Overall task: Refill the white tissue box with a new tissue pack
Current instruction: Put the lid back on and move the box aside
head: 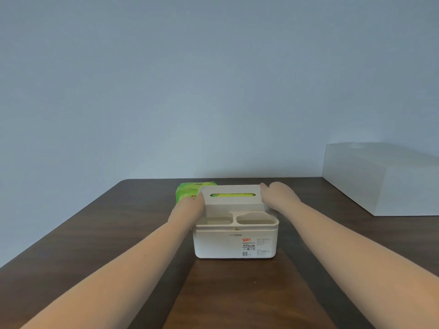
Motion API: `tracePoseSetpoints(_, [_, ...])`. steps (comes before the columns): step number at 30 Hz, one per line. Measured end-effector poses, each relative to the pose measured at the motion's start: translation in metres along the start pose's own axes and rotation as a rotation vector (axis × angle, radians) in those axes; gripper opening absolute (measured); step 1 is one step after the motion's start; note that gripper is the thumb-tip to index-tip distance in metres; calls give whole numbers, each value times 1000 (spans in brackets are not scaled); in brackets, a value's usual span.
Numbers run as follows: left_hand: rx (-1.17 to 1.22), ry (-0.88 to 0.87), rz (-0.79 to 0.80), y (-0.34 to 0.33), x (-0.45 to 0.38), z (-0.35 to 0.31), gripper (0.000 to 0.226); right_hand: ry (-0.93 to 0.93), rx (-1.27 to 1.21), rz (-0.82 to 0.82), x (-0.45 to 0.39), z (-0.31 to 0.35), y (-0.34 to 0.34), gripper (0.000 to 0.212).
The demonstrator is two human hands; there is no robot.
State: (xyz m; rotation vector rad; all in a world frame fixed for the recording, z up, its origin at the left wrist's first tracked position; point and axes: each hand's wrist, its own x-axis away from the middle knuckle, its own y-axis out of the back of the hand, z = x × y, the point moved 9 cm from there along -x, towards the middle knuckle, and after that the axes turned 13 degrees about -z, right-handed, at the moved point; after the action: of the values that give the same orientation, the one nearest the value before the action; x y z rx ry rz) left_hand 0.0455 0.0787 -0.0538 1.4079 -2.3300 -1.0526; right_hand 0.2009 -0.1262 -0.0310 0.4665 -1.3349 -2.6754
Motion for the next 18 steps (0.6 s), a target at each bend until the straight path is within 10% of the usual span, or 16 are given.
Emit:
tracePoseSetpoints(12, [-45,-130,-14,13,29,11,42,81,47,366,51,-12,23,11])
tracePoseSetpoints(18, [39,-24,57,10,37,17,41,-76,20,487,66,-27,5,32])
